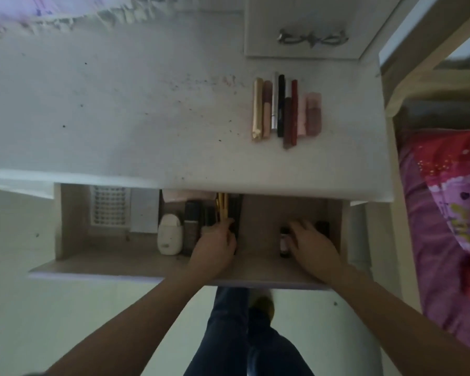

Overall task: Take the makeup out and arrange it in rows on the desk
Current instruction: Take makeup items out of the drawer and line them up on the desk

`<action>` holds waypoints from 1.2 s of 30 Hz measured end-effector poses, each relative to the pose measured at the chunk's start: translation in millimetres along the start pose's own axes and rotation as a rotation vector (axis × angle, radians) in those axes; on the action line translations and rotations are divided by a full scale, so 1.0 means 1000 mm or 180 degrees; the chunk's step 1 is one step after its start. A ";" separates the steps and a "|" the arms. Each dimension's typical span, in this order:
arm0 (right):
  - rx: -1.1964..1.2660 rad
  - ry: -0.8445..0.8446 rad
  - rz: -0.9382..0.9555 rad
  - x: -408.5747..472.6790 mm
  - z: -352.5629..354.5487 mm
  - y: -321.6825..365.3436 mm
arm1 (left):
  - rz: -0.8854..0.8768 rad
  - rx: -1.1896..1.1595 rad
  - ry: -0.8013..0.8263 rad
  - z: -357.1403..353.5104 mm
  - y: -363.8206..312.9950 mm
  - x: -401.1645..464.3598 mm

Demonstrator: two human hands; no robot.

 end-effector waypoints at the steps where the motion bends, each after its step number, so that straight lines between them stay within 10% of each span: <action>1: -0.0065 0.0007 -0.0067 0.006 -0.005 -0.002 | 0.0062 0.0200 -0.0059 -0.006 -0.002 0.009; 8: -0.0442 0.0098 0.0024 0.018 -0.032 -0.003 | 0.0372 0.1715 -0.0070 -0.032 -0.014 0.045; 18: 0.0621 -0.0001 0.0789 -0.029 0.009 0.023 | -0.0680 0.1935 0.0128 -0.020 -0.011 0.003; 23: 0.1561 -0.0991 0.1310 -0.048 0.112 0.044 | -0.1170 0.1444 -0.0339 0.057 -0.017 -0.018; 29: 0.1346 -0.2053 0.0216 0.049 0.200 0.019 | -0.0541 0.0281 -0.1272 0.158 -0.070 0.041; 36: 0.0736 -0.1711 -0.0045 0.114 0.202 0.017 | 0.0015 0.0715 -0.0446 0.159 -0.102 0.116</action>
Point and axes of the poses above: each hand's wrist, its own x-axis towards the middle knuckle, its own z-axis out of the back of the hand, y = z × x, the point moved 5 cm from there along x, towards the middle knuckle, and after that the axes turned 7 degrees about x, right-handed, at the moved point
